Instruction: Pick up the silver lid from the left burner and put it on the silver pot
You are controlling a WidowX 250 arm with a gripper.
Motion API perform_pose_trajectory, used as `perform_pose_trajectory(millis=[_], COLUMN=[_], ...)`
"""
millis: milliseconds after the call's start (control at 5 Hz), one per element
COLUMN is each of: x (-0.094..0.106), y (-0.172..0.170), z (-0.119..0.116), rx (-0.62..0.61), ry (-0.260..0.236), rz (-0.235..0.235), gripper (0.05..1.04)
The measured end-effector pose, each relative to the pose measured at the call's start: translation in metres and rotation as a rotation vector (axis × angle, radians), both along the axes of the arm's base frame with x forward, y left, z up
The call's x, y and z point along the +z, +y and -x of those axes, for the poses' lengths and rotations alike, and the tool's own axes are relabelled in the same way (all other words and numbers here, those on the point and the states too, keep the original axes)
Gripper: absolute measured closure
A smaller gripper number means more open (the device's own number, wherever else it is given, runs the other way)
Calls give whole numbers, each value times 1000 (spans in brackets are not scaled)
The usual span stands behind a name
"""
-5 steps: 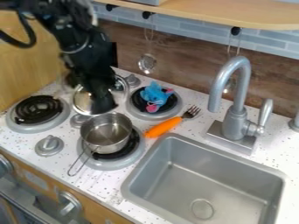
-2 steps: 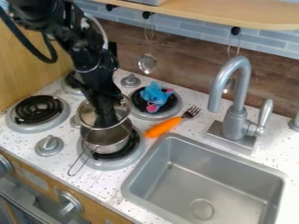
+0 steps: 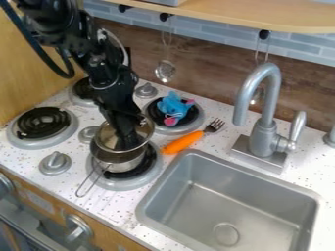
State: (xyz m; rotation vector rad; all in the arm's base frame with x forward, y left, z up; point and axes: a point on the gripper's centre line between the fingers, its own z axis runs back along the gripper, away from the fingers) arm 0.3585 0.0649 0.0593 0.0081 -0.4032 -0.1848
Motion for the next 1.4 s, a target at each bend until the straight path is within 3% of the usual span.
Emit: perform_pose_trajectory(millis=[400,1000,1400], x=[-15,-20,-29], y=[5,13,15], z=[-3,-8,-6], rx=[11,30,47], ry=[45,38,60], rz=[-25,-22,-25], gripper=[767,767,767])
